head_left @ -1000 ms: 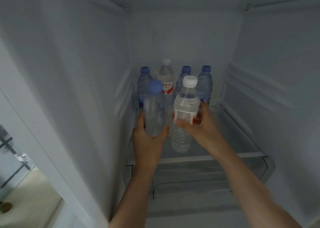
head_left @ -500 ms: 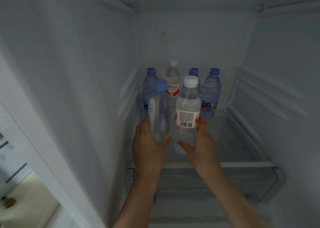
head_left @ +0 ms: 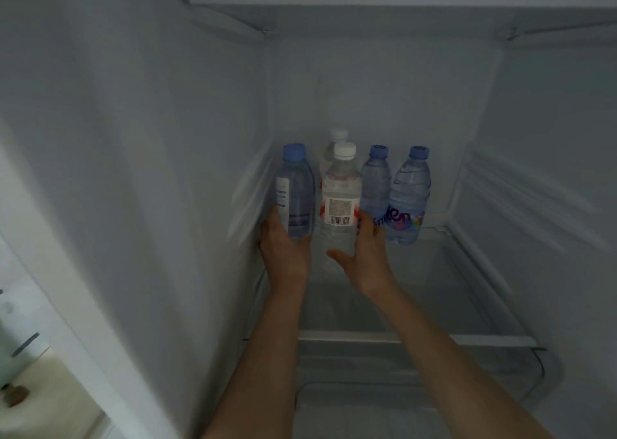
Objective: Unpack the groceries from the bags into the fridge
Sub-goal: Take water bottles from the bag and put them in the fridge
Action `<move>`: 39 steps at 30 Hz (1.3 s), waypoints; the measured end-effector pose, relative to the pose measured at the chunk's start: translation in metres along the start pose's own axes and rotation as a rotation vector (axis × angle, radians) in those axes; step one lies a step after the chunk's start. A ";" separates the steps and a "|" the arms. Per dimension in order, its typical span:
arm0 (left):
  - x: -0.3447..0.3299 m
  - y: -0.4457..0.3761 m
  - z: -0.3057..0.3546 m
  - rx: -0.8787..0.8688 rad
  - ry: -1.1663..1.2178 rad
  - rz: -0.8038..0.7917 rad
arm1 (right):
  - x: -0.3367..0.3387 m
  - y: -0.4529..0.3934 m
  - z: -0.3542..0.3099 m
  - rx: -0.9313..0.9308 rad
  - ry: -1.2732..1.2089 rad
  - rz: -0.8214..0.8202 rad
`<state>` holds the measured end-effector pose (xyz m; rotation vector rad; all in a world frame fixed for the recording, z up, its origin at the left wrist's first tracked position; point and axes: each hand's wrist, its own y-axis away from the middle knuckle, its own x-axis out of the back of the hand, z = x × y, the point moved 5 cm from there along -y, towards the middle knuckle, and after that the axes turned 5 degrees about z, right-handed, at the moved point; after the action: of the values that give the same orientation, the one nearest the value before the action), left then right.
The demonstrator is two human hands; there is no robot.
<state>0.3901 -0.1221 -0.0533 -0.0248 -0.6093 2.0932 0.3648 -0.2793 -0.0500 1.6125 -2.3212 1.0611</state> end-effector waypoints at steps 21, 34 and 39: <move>-0.004 0.003 -0.005 0.034 -0.040 -0.010 | -0.021 -0.021 0.012 -0.021 0.040 -0.030; 0.027 0.083 0.021 -0.009 0.088 -0.243 | 0.033 0.057 -0.005 -0.092 0.056 0.100; 0.053 0.126 0.039 -0.096 0.199 -0.362 | 0.062 0.114 -0.025 -0.113 0.000 0.207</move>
<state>0.2520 -0.1526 -0.0624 -0.1635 -0.5470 1.6872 0.2330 -0.2912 -0.0557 1.3570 -2.5410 0.9462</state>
